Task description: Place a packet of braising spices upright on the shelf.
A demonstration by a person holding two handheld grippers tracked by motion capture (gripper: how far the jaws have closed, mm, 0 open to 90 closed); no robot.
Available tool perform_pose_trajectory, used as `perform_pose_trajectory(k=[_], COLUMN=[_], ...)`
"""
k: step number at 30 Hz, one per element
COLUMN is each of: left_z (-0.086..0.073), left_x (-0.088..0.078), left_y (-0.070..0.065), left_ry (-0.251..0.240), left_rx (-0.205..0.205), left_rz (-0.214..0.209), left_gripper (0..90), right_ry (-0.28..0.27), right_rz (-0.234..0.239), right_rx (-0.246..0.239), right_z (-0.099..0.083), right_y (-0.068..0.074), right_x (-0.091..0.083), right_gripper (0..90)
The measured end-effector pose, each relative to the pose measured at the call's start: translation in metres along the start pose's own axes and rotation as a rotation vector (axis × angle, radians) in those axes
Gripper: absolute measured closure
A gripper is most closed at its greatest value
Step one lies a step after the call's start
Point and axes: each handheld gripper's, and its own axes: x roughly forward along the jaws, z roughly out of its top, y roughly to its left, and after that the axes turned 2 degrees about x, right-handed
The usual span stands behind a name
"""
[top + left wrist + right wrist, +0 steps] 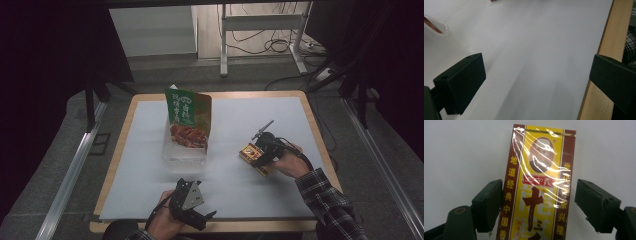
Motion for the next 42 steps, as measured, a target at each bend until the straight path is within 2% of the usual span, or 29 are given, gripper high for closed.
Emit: perform_pose_trajectory(k=[9,14,18,23,30,34,36,42], left_z=[0.0,0.0,0.0,0.0,0.0,0.0,0.0,-0.001], left_x=[0.0,0.0,0.0,0.0,0.0,-0.001,-0.001,-0.003], left_y=[0.0,0.0,0.0,0.0,0.0,0.001,0.001,0.002], left_ry=[0.003,0.003,0.002,0.003,0.001,-0.018,-0.023,-0.033], left_rx=[0.003,0.003,0.003,0.004,0.003,-0.026,-0.032,-0.047], left_rz=[-0.001,0.0,0.001,0.001,0.004,-0.016,-0.014,-0.021], left_gripper=[0.6,0.6,0.6,0.6,0.6,0.5,0.5,0.5], right_ry=[0.09,0.15,0.158,0.1,-0.029,-0.104,-0.152,-0.27], right_rz=[-0.012,-0.014,-0.024,-0.018,-0.006,-0.006,-0.009,-0.02], right_rx=[-0.022,-0.009,-0.018,-0.017,-0.016,-0.015,-0.025,-0.015], right_z=[0.025,0.033,0.033,0.029,0.023,0.019,0.018,0.013], right_y=[0.003,0.003,0.005,0.005,0.006,0.007,0.007,0.008], right_x=[0.01,0.02,0.019,0.011,-0.003,-0.011,-0.014,-0.026], right_gripper=[25.2,27.2,30.2,30.5,31.1,31.5,31.6,31.8])
